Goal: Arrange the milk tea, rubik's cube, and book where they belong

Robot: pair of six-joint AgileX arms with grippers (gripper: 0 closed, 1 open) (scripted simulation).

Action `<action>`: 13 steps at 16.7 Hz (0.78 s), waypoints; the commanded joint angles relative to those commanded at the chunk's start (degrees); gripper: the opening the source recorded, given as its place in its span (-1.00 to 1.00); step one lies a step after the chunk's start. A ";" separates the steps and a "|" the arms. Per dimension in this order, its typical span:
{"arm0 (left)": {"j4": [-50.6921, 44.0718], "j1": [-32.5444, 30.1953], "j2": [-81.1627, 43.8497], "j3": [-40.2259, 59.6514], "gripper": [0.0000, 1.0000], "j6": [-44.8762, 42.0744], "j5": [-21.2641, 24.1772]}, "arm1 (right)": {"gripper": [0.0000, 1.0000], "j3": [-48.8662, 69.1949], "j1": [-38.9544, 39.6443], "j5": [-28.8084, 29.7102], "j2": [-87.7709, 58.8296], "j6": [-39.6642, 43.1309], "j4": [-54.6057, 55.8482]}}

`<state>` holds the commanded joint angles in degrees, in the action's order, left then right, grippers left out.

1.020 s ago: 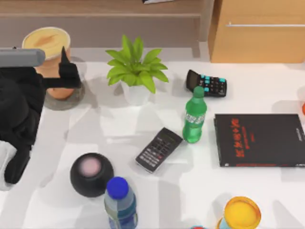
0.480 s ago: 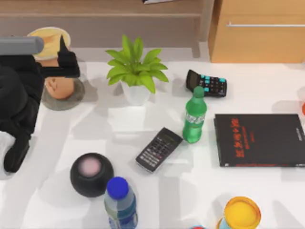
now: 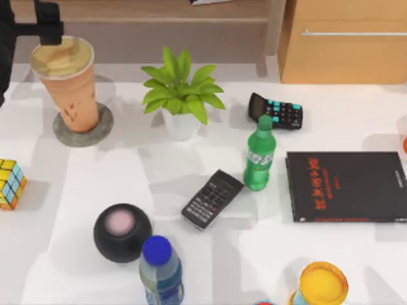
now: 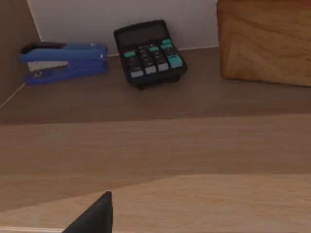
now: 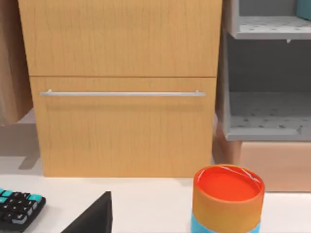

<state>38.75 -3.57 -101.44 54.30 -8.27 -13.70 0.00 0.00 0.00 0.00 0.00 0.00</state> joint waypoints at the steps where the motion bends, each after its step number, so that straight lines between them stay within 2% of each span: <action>1: -6.99 1.58 0.12 3.05 1.00 -0.99 -0.11 | 1.00 0.00 0.00 0.00 0.00 0.00 0.00; 7: -52.81 9.80 -1.04 18.42 1.00 -5.73 1.91 | 1.00 0.00 0.00 0.00 0.00 0.00 0.00; 10: -73.23 11.18 -2.54 22.85 1.00 -7.09 4.83 | 1.00 0.00 0.00 0.00 0.00 0.00 0.00; 13: -88.75 10.88 -3.74 25.33 1.00 -7.69 8.41 | 1.00 0.00 0.00 0.00 0.00 0.00 0.00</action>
<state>-50.00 7.31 -105.19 79.63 -15.96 -5.29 0.00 0.00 0.00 0.00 0.00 0.00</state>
